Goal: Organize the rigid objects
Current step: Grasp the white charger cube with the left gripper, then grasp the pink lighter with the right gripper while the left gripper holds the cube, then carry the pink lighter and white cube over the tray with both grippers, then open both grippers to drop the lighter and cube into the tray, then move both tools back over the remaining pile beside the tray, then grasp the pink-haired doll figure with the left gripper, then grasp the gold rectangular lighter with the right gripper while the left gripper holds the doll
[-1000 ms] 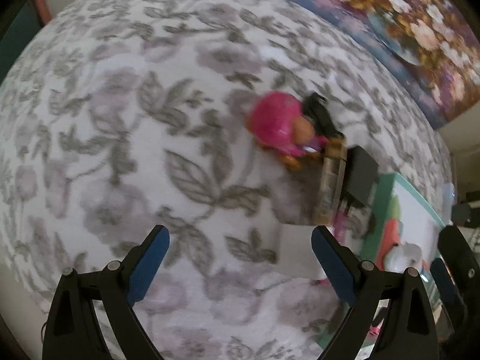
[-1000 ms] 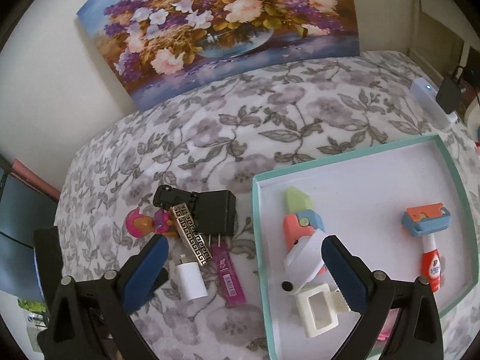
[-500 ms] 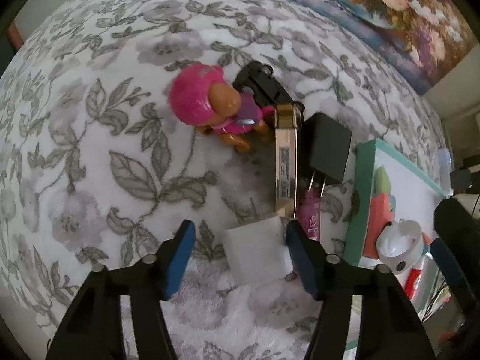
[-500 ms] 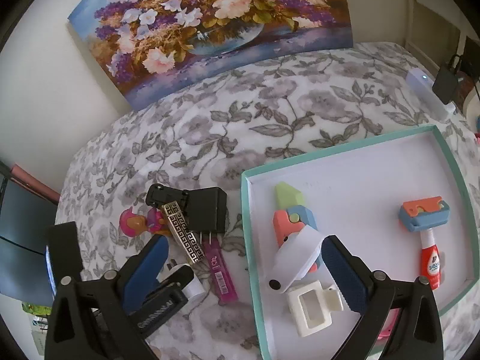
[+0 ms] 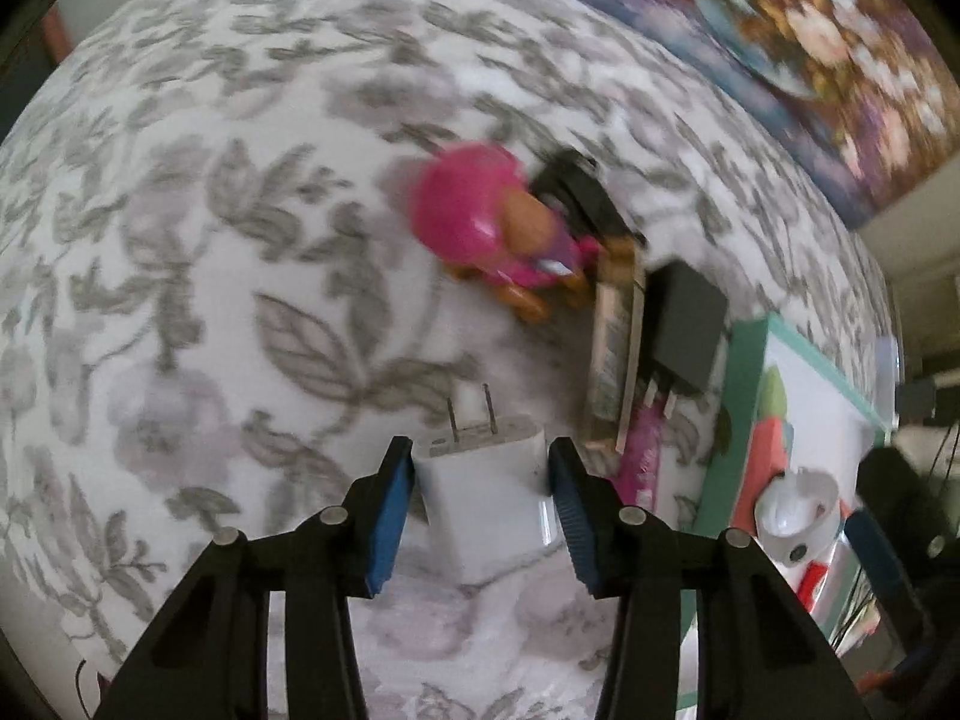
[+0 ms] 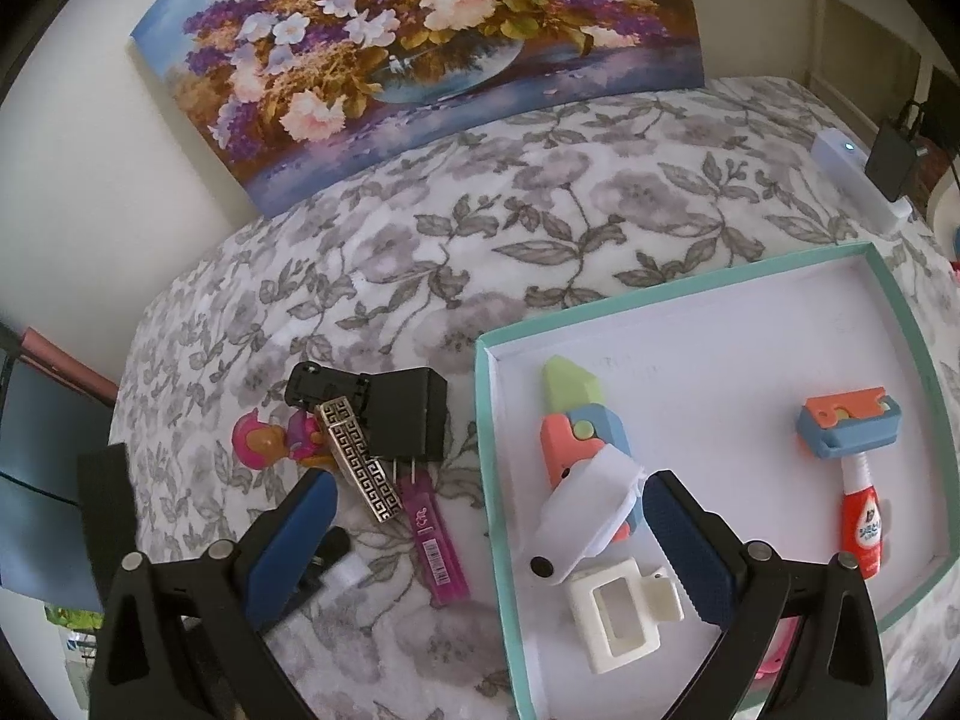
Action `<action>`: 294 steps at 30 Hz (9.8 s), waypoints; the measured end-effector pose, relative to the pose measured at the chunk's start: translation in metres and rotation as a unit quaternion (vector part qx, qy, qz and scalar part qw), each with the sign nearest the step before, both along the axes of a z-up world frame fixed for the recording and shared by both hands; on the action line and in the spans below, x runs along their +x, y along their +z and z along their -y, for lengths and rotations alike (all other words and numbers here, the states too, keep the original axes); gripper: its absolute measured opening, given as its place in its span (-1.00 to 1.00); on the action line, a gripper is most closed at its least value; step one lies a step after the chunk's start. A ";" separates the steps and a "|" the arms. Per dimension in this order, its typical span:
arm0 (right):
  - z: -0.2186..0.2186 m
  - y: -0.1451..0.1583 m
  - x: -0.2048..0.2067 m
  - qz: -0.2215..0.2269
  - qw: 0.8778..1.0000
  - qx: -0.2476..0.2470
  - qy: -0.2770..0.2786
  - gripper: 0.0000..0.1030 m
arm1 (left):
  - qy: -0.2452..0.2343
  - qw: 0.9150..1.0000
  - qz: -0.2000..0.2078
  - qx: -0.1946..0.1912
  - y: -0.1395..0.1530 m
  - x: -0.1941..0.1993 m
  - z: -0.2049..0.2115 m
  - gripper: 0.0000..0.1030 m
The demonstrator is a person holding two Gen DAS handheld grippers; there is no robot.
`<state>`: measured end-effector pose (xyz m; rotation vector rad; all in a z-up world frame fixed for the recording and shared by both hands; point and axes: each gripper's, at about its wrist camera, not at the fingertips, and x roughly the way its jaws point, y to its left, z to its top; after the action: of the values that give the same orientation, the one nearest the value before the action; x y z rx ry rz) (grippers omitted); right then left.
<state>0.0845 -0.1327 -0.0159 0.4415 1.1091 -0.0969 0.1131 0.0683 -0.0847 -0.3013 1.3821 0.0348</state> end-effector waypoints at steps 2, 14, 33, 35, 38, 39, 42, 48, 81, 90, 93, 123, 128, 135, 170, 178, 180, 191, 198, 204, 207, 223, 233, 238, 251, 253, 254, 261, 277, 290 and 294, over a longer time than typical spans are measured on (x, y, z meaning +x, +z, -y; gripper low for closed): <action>-0.004 0.001 0.000 0.004 1.000 -0.004 0.009 0.97 | 0.025 1.000 0.007 -0.002 0.006 -0.001 -0.015 -0.10; -0.050 0.004 0.003 0.032 0.992 -0.055 0.112 0.28 | 0.099 0.995 0.028 -0.012 0.025 -0.009 -0.069 -0.15; -0.084 -0.059 0.009 -0.056 0.980 -0.094 0.167 -0.30 | 0.110 0.993 0.013 -0.033 0.012 -0.006 -0.075 -0.15; -0.084 -0.065 0.009 -0.066 0.979 -0.095 0.166 -0.36 | 0.104 0.994 0.013 -0.029 0.012 -0.005 -0.073 -0.15; -0.084 -0.070 0.009 -0.070 0.978 -0.104 0.167 -0.40 | 0.098 0.995 0.015 -0.018 0.011 -0.003 -0.068 -0.15; -0.085 -0.070 0.009 -0.070 0.978 -0.105 0.168 -0.41 | 0.096 0.995 0.016 -0.015 0.011 -0.002 -0.067 -0.15; -0.085 -0.070 0.008 -0.069 0.978 -0.108 0.167 -0.42 | 0.089 0.996 0.018 -0.007 0.010 -0.001 -0.063 -0.13; -0.085 -0.069 0.008 -0.067 0.977 -0.113 0.170 -0.42 | 0.074 0.997 0.024 0.013 0.008 0.002 -0.057 -0.11; -0.064 -0.033 0.004 -0.031 0.986 -0.062 0.149 -0.61 | 0.066 0.997 0.046 0.020 0.033 0.001 -0.054 -0.14; -0.045 0.001 -0.004 0.011 0.991 -0.027 0.127 -0.61 | 0.060 0.993 0.100 0.017 0.074 -0.008 -0.045 -0.14; -0.037 0.005 -0.006 0.015 0.993 -0.022 0.118 -0.61 | 0.058 0.992 0.110 0.014 0.081 -0.008 -0.040 -0.14; 0.123 -0.005 -0.044 0.009 0.999 0.018 -0.049 -0.61 | -0.107 0.990 0.095 -0.009 0.073 -0.028 0.117 -0.14; 0.128 -0.007 -0.047 0.005 0.999 0.016 -0.050 -0.61 | -0.142 0.987 0.082 -0.008 0.063 -0.031 0.145 -0.14; 0.130 -0.011 -0.049 -0.009 0.999 0.014 -0.049 -0.60 | -0.166 0.984 0.061 -0.009 0.049 -0.036 0.167 -0.14; 0.135 0.002 -0.053 0.005 0.998 0.012 -0.065 -0.56 | -0.156 0.985 0.068 0.006 0.050 -0.033 0.161 0.30; 0.136 -0.003 -0.052 -0.007 0.998 0.007 -0.067 -0.56 | -0.102 0.992 0.078 -0.005 0.059 -0.023 0.124 0.52; 0.133 -0.004 -0.051 -0.009 0.998 0.004 -0.062 -0.55 | -0.092 0.992 0.081 -0.011 0.062 -0.022 0.116 0.52; 0.114 -0.004 -0.045 -0.018 0.998 -0.041 -0.039 0.16 | -0.039 0.995 0.089 0.038 0.067 -0.015 0.078 0.75; 0.102 -0.009 -0.041 -0.027 0.997 -0.061 -0.026 0.35 | -0.007 0.995 0.077 0.065 0.061 -0.010 0.056 0.85; 0.091 -0.010 -0.039 -0.024 0.997 -0.078 -0.012 0.66 | 0.012 0.994 0.071 0.077 0.058 -0.009 0.043 0.85; 0.084 -0.010 -0.038 -0.020 0.996 -0.082 -0.004 0.93 | 0.016 0.994 0.077 0.076 0.059 -0.008 0.038 0.85; 0.060 -0.007 -0.031 -0.005 0.995 -0.101 0.008 1.00 | 0.020 0.993 0.070 0.096 0.056 0.003 0.012 0.85; 0.037 -0.005 -0.016 -0.003 0.995 -0.101 0.022 1.00 | 0.048 0.992 0.073 0.088 0.058 0.016 -0.021 0.85; 0.018 0.011 0.005 0.031 0.996 -0.068 0.040 1.00 | 0.061 0.991 0.085 0.088 0.065 0.029 -0.037 0.85; -0.041 -0.009 0.058 0.029 0.993 -0.055 0.098 0.87 | 0.048 0.996 0.070 0.037 0.044 0.056 -0.040 0.85; -0.047 -0.014 0.062 0.026 0.992 -0.060 0.104 0.87 | 0.047 0.996 0.067 0.027 0.040 0.057 -0.039 0.85; -0.049 -0.015 0.064 0.025 0.992 -0.062 0.106 0.87 | 0.048 0.996 0.067 0.021 0.037 0.058 -0.039 0.85; -0.057 -0.025 0.067 0.012 0.991 -0.070 0.117 0.87 | 0.046 0.998 0.051 -0.013 0.022 0.059 -0.035 0.33; -0.070 -0.028 0.066 0.009 0.987 -0.069 0.145 0.33 | 0.070 0.995 0.066 -0.016 0.032 0.055 -0.053 -0.14; -0.107 -0.042 0.067 0.001 0.977 -0.079 0.197 -0.27 | 0.105 0.991 0.079 -0.002 0.043 0.047 -0.087 -0.14; -0.113 -0.044 0.067 0.006 0.975 -0.096 0.201 -0.30 | 0.105 0.992 0.075 -0.008 0.040 0.048 -0.089 -0.14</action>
<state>0.1513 -0.0197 -0.0596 0.0380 1.1462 0.1540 0.1613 0.1570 -0.0447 -0.4528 1.1984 0.1726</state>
